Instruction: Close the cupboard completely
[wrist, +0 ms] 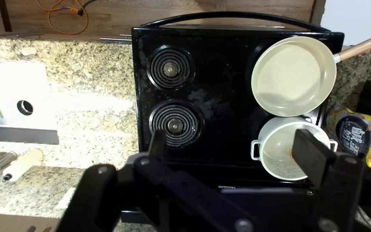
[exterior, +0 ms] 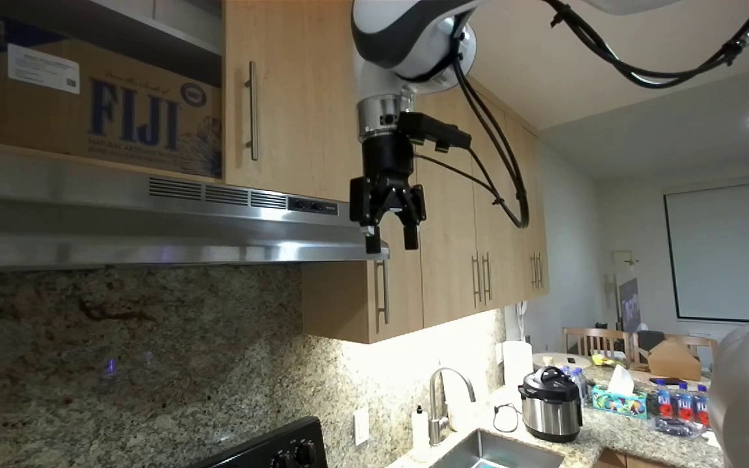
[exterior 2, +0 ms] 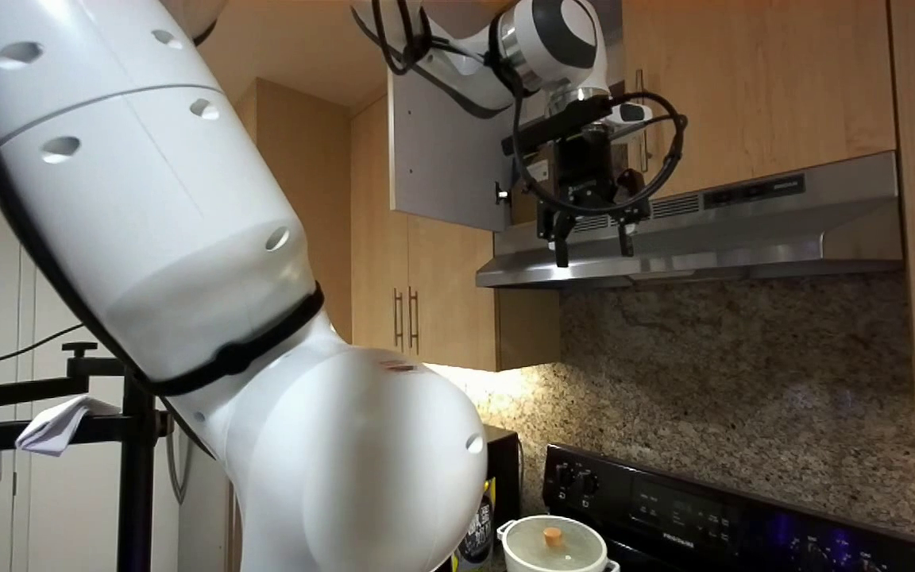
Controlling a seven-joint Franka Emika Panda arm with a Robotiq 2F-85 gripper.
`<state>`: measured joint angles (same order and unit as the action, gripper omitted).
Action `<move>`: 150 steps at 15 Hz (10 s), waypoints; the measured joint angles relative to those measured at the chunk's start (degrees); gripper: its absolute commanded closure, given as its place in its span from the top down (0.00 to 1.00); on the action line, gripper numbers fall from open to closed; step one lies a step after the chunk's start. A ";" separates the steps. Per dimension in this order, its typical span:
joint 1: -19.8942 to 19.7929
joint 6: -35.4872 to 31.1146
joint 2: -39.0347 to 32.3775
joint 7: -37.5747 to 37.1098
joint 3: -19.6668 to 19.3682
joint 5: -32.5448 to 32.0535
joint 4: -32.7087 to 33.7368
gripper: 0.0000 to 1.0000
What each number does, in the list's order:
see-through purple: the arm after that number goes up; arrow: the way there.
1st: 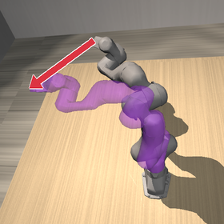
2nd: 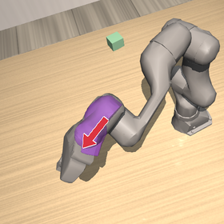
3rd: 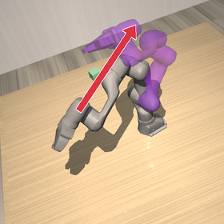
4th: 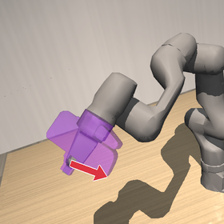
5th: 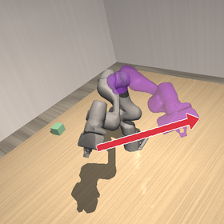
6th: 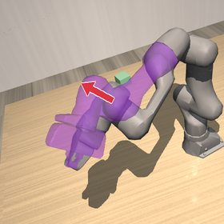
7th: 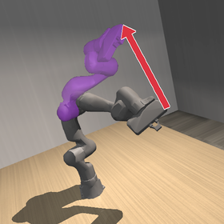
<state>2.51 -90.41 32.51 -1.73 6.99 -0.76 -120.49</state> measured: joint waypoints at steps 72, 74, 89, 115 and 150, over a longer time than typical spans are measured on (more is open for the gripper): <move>11.85 -30.35 3.43 -4.34 31.36 -17.43 23.45 1.00; 13.06 -32.33 2.58 -2.94 30.80 -17.35 23.43 1.00; 0.55 -55.03 -0.53 -14.63 34.20 -23.32 20.86 1.00; -26.52 -33.64 9.84 -33.18 35.63 -21.89 25.99 1.00; -1.42 1.64 -22.56 -8.78 16.36 -19.19 60.35 1.00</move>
<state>1.10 -88.77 9.95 -10.51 23.35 -19.95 -60.14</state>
